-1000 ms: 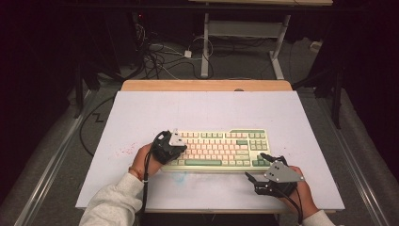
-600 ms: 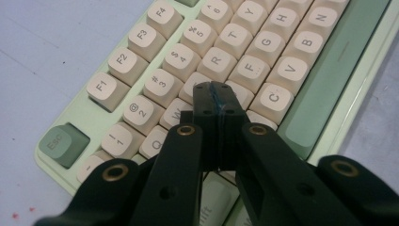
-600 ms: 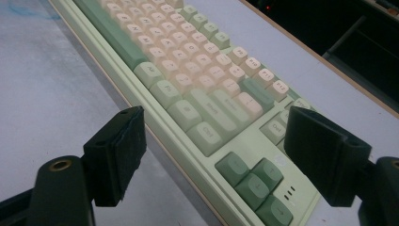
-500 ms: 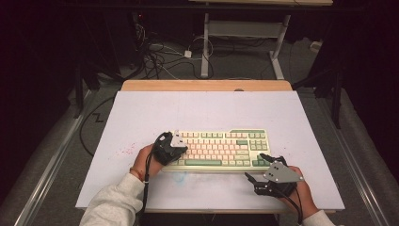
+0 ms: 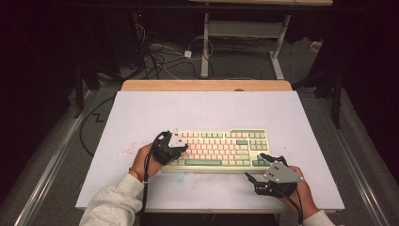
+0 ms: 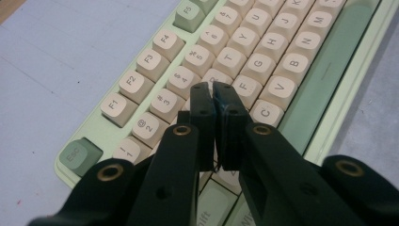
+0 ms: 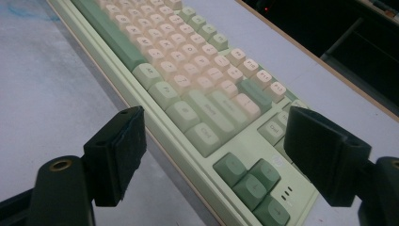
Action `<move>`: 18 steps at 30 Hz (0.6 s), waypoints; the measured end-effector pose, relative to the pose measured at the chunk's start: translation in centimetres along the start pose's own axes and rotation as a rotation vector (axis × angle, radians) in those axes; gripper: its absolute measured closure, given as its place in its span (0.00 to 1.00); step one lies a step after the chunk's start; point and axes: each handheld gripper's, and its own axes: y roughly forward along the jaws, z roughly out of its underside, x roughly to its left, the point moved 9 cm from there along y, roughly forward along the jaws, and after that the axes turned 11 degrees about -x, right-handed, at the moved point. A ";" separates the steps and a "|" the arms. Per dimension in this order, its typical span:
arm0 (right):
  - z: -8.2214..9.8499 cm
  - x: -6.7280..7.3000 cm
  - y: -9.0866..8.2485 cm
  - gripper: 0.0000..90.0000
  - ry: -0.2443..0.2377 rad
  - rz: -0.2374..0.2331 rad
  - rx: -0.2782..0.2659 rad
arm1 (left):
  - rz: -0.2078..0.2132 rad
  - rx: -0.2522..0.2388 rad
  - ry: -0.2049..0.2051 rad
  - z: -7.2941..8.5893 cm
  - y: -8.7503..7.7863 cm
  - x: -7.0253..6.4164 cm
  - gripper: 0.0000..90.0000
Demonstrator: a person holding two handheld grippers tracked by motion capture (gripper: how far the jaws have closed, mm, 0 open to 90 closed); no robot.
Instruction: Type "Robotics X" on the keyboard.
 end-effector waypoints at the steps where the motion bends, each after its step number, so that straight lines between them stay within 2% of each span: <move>1: 0.0 0.0 0.0 0.25 -0.001 0.000 0.000 | 0.000 -0.003 -0.003 0.0 0.0 0.0 0.95; 18: 0.0 -0.1 -0.1 0.25 0.001 0.003 -0.003 | 0.024 -0.031 0.007 -0.8 -1.2 -0.6 0.95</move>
